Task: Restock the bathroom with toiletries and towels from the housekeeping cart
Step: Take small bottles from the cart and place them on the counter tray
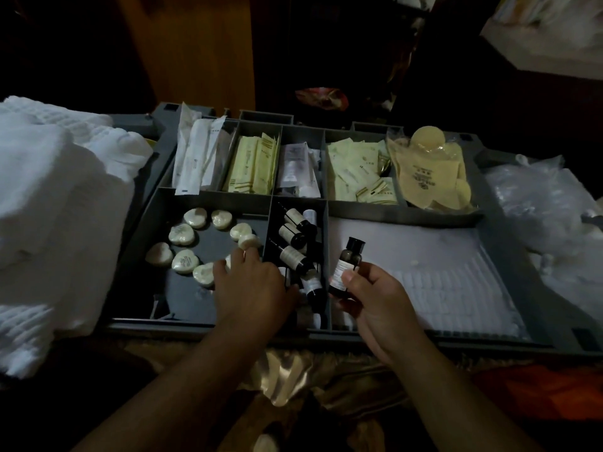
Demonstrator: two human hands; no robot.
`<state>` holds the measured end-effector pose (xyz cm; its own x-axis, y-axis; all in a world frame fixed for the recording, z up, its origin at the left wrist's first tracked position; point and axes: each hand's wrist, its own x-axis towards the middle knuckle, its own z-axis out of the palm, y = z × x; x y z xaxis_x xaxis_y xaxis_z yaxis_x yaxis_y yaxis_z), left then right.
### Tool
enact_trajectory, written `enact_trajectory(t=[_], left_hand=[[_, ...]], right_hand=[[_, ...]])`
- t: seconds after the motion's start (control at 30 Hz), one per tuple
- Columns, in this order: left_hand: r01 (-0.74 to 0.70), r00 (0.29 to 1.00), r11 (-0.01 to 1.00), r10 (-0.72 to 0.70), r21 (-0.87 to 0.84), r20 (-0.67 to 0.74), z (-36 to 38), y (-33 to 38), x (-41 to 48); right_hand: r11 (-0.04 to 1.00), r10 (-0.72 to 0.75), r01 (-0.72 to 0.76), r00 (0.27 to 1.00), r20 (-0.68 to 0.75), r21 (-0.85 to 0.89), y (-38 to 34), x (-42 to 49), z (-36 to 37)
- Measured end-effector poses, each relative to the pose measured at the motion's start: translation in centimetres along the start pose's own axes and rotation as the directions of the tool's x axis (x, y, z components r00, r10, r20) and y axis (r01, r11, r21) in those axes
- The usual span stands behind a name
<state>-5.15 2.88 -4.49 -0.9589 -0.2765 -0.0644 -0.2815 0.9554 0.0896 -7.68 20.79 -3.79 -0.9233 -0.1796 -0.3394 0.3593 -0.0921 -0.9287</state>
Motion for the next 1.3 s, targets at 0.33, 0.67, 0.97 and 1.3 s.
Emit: enact_trajectory(t=[0.33, 0.67, 0.97, 1.3], left_hand=[[0.062, 0.998, 0.936, -0.070, -0.346, -0.009, -0.3, -1.6, -0.6], [0.177, 0.980, 0.135, -0.117, -0.975, 0.162, -5.0, -4.0, -3.7], [0.094, 0.994, -0.387, -0.014, -0.917, 0.108, -9.3, -4.6, -4.6], [-0.104, 0.988, -0.198, -0.135, -0.975, -0.078, -11.0, -3.7, -3.2]], right_hand=[[0.986, 0.048, -0.058, 0.997, 0.064, 0.158, -1.3, -0.9, 0.2], [0.965, 0.090, -0.115, 0.989, 0.113, 0.237, -3.8, -3.1, 1.9], [0.931, -0.051, -0.065, 0.951, 0.304, 0.358, -8.8, -5.3, 3.3], [0.915, -0.087, -0.126, 0.865, 0.494, 0.383, -11.7, -1.9, 3.3]])
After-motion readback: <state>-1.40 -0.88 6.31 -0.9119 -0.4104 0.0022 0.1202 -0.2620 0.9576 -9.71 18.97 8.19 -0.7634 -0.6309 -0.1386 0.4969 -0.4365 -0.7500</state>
